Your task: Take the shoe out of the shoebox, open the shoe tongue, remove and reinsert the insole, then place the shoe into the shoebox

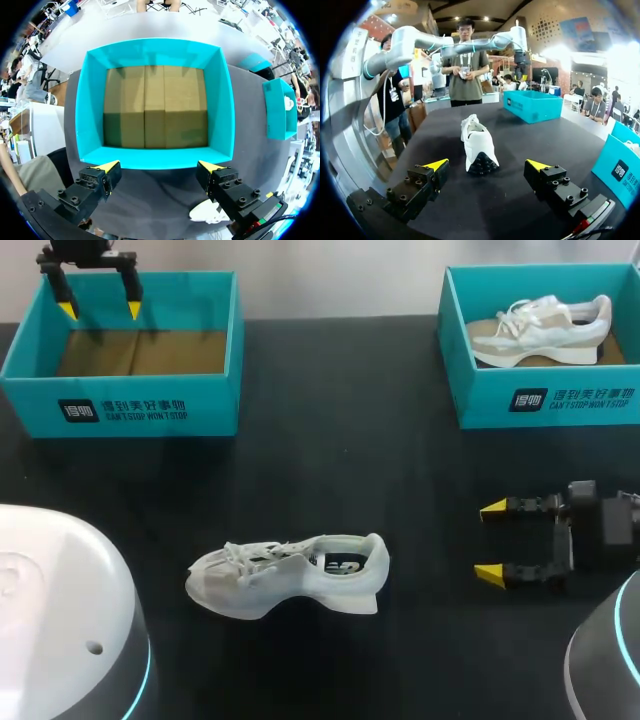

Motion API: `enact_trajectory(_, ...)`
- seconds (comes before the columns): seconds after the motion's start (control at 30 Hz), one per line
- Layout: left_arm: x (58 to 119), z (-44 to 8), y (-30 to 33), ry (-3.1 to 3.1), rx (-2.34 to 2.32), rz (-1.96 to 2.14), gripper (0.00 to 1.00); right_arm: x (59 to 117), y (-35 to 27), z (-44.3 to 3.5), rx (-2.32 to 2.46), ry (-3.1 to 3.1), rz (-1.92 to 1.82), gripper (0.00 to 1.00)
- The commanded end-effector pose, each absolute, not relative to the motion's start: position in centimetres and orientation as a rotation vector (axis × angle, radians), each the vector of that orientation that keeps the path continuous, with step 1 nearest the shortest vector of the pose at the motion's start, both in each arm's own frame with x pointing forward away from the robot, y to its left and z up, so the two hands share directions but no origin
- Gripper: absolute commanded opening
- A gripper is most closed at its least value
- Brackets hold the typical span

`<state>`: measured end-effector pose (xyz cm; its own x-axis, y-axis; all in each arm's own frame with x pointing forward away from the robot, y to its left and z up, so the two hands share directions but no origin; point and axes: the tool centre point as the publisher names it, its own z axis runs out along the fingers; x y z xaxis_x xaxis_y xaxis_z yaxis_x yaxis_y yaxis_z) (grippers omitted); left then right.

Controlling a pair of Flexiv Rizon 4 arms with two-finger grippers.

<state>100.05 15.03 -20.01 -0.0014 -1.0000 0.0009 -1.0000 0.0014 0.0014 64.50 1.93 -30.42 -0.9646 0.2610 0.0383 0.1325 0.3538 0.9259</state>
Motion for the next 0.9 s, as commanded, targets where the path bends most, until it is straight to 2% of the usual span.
enact_trajectory(0.03, 100.0, -20.0, 15.0, -2.222, 2.22, -0.001, 1.0, 66.4, 1.6, -32.1, 0.26, 2.565, 1.794, 1.0)
enact_trajectory(0.5, 100.0, -20.0, 15.0, -2.222, 2.22, -0.001, 1.0, 66.2, 1.3, -33.3, 0.072, 2.523, 1.88, 1.0)
enact_trajectory(0.9, 100.0, -20.0, 15.0, -2.222, 2.22, -0.001, 1.0, 65.6, 2.8, -34.3, 0.125, 2.448, 1.894, 1.0)
